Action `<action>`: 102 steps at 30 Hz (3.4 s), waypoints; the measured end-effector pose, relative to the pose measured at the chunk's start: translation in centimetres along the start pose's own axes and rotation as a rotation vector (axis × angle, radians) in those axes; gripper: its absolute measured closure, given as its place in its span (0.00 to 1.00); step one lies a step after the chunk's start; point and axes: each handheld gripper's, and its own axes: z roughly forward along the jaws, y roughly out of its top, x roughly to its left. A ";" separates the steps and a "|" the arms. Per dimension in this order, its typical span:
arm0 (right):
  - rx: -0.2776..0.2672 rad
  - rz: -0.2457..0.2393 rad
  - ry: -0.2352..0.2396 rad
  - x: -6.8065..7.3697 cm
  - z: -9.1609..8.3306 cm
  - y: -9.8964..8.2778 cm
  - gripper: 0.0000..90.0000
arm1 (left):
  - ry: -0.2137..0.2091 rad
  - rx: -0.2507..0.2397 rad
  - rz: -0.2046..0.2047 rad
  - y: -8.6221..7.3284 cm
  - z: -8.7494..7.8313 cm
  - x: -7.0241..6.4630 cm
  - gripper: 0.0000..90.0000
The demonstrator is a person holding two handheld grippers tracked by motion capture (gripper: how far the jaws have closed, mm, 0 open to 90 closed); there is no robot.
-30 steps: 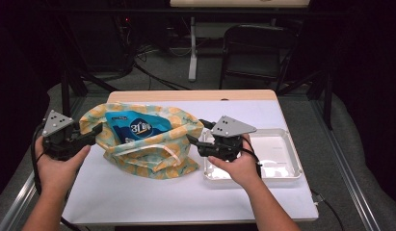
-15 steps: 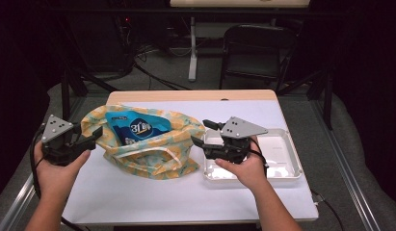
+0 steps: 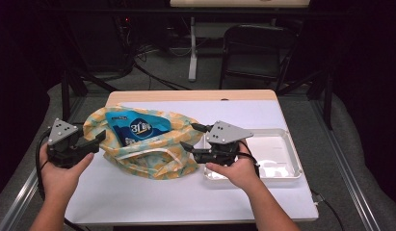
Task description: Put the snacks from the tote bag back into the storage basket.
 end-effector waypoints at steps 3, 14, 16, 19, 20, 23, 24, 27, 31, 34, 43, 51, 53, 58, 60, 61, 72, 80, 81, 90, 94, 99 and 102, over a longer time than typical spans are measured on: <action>0.011 -0.001 0.001 -0.1 0.5 -0.2 0.43 | 0.001 0.002 0.001 -0.1 0.1 -0.1 0.51; 0.055 -0.034 -0.005 -0.4 2.0 -1.1 0.43 | 0.006 0.016 -0.004 -0.6 0.4 -0.4 0.51; 0.067 -0.040 0.001 -0.3 2.2 -1.2 0.46 | 0.004 0.018 -0.004 -0.7 0.4 -0.4 0.51; 0.077 -0.037 0.020 -0.2 2.3 -1.4 0.53 | -0.001 0.021 -0.006 -0.9 0.5 -0.5 0.52; 0.085 -0.034 0.026 -0.2 2.3 -1.5 0.57 | 0.001 0.020 -0.006 -1.0 0.5 -0.5 0.53; 0.107 -0.022 0.045 -0.1 2.5 -1.7 0.64 | -0.001 0.026 -0.005 -1.2 0.6 -0.6 0.55; 0.117 -0.024 0.046 -0.1 2.5 -1.8 0.67 | -0.001 0.026 -0.005 -1.3 0.7 -0.6 0.55; 0.143 -0.017 0.059 0.1 2.7 -2.0 0.74 | -0.006 0.033 -0.005 -1.6 0.7 -0.6 0.58; 0.166 -0.028 0.082 0.5 2.8 -2.1 0.83 | -0.012 0.035 -0.011 -2.1 0.8 -0.7 0.61; 0.182 -0.024 0.098 0.7 2.8 -2.1 0.86 | -0.016 0.039 -0.017 -2.5 0.9 -0.6 0.64; 0.223 -0.007 0.127 1.1 3.2 -2.7 0.89 | -0.018 0.052 -0.029 -3.6 1.2 -0.6 0.65; 0.269 0.019 0.174 1.7 3.7 -3.4 0.92 | -0.011 0.046 -0.052 -4.6 1.5 -0.5 0.67; 0.279 0.019 0.182 1.9 3.9 -3.6 0.92 | -0.011 0.049 -0.056 -4.9 1.6 -0.4 0.67; 0.310 0.023 0.197 2.2 4.2 -4.0 0.92 | -0.004 0.065 -0.057 -5.5 2.0 -0.4 0.68; 0.322 0.022 0.197 2.2 4.3 -4.2 0.92 | 0.000 0.073 -0.055 -5.7 2.1 -0.3 0.68; 0.332 0.017 0.196 2.3 4.4 -4.3 0.92 | 0.001 0.074 -0.054 -5.8 2.2 -0.2 0.68; 0.403 0.025 0.152 2.0 5.6 -5.8 0.92 | 0.013 0.097 -0.066 -6.5 3.6 0.1 0.69; 0.328 0.094 0.159 1.6 4.6 -4.7 0.82 | 0.012 0.084 -0.073 -6.0 3.7 -0.1 0.65; 0.316 0.098 0.160 1.5 4.2 -4.4 0.82 | 0.015 0.080 -0.074 -5.9 3.6 -0.1 0.64; 0.210 0.108 0.121 1.0 2.3 -2.6 0.78 | 0.034 0.032 -0.046 -4.5 2.0 -0.2 0.53; 0.189 0.110 0.087 0.6 2.1 -2.4 0.74 | 0.039 0.012 -0.036 -3.8 1.4 -0.2 0.52; 0.167 0.105 0.050 -0.1 2.3 -2.3 0.71 | 0.046 0.019 -0.012 -3.0 1.4 0.1 0.54; 0.166 0.118 0.045 -0.6 2.7 -2.4 0.70 | 0.047 0.020 -0.011 -2.5 1.7 0.2 0.58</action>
